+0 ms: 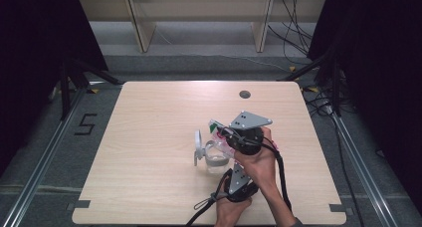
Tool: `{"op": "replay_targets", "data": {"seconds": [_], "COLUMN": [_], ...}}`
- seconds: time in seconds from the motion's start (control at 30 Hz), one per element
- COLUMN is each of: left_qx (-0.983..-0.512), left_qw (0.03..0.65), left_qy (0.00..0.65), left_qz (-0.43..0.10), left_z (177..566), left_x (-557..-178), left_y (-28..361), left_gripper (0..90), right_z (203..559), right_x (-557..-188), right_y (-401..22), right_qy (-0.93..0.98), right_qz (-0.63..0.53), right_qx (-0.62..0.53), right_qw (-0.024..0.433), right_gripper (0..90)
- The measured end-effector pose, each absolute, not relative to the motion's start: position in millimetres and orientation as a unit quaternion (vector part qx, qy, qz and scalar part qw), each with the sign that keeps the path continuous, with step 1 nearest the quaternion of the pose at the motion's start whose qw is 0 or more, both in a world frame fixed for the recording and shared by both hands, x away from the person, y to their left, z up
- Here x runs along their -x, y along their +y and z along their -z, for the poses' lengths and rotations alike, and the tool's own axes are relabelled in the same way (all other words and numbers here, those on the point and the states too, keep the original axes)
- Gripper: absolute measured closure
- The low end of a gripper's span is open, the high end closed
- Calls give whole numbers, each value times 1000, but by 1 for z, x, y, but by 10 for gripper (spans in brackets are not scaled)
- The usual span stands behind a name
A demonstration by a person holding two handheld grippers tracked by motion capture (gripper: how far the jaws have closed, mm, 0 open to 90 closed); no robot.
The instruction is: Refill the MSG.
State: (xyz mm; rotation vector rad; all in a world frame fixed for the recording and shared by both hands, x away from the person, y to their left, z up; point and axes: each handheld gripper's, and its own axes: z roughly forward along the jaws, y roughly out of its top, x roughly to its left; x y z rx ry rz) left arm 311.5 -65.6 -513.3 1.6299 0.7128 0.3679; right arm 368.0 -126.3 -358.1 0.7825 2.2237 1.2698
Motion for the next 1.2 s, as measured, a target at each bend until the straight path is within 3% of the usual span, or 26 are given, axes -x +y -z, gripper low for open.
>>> {"op": "replay_targets", "data": {"seconds": [1.2], "left_qx": [-700], "left_qw": [625], "left_qy": [305], "left_qz": [-162], "left_z": [509], "left_x": [-316], "left_y": [-71], "left_gripper": [783], "right_z": [354], "right_x": [-370], "right_y": [-122], "right_qy": [823], "right_qz": [-442], "right_qx": [-273], "right_qw": [229], "right_gripper": [900]}}
